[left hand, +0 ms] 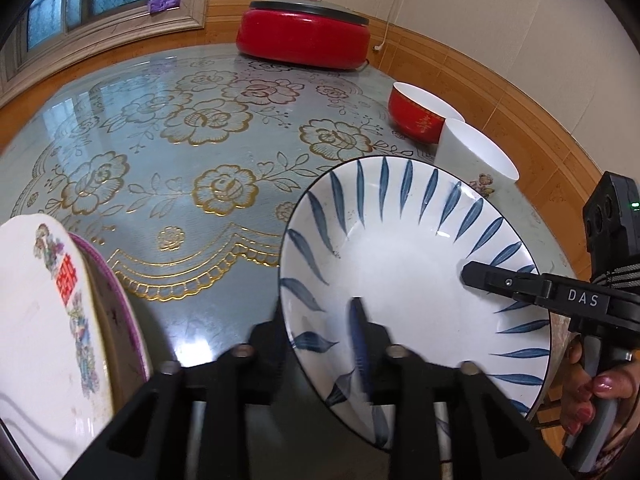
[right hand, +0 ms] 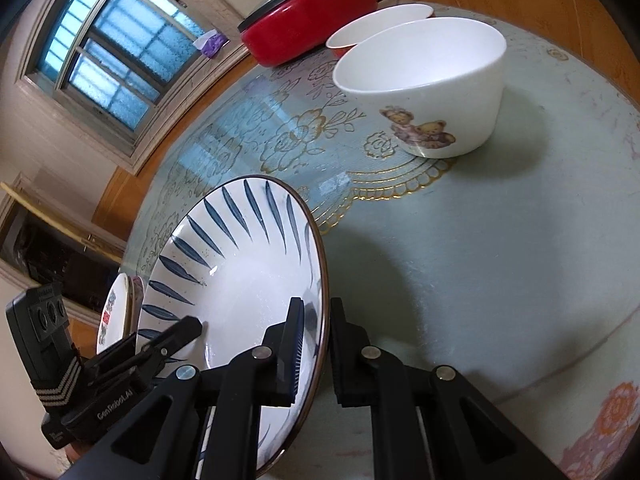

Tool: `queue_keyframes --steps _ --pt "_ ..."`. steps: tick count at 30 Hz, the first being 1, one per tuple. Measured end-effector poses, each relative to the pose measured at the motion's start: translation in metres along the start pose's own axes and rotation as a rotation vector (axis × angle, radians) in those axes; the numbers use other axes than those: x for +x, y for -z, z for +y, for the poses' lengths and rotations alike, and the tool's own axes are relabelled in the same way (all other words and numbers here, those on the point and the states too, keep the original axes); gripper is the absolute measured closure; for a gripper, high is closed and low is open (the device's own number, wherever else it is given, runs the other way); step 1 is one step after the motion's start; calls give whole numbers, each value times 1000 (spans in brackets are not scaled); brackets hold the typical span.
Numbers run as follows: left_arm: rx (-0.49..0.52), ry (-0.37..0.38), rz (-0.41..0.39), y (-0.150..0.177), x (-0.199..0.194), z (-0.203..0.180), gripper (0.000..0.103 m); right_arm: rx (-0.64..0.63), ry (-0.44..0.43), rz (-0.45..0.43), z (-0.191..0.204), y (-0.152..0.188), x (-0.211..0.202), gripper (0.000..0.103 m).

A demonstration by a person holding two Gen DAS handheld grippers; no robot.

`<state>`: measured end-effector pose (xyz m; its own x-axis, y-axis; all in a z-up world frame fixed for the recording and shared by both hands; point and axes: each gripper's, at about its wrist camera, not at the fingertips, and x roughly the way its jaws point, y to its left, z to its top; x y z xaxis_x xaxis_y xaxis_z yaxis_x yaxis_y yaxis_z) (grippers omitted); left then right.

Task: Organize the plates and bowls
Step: 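Slide the blue-striped plate toward the bowls, then open the left tool, then move the right tool to the red bowl and grasp its rim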

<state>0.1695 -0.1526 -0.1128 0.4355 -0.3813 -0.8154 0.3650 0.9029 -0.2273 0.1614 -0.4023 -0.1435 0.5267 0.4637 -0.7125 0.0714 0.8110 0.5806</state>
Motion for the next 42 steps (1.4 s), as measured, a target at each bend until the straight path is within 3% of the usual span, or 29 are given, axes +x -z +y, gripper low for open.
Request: queue_keyframes --steps 1,6,9,11,21,25,32,36,42 --pt "-2 -4 -6 0 -2 1 51 0 -1 -3 0 0 -2 89" --pt "42 -20 -63 3 -17 -4 44 -27 32 -73 0 -1 -26 82" --pt "44 -23 -84 3 -26 -7 29 -17 38 -99 -6 -2 -41 80" --pt "44 -14 -101 1 -33 -8 28 -11 32 -111 -10 -2 -50 76" --pt "90 -12 -126 -25 -64 -10 20 5 22 -198 -30 -22 -100 76" --pt "94 -27 -140 -46 -73 -6 17 2 97 -228 -38 -53 -108 75" --pt "78 -72 -151 -86 -70 -1 14 13 195 -224 -54 -140 -91 73" --pt "63 -95 -131 -96 -58 6 14 22 226 -165 -64 -187 -63 72" --pt "33 -98 -83 -108 -38 19 14 100 232 -56 -81 -230 -14 72"
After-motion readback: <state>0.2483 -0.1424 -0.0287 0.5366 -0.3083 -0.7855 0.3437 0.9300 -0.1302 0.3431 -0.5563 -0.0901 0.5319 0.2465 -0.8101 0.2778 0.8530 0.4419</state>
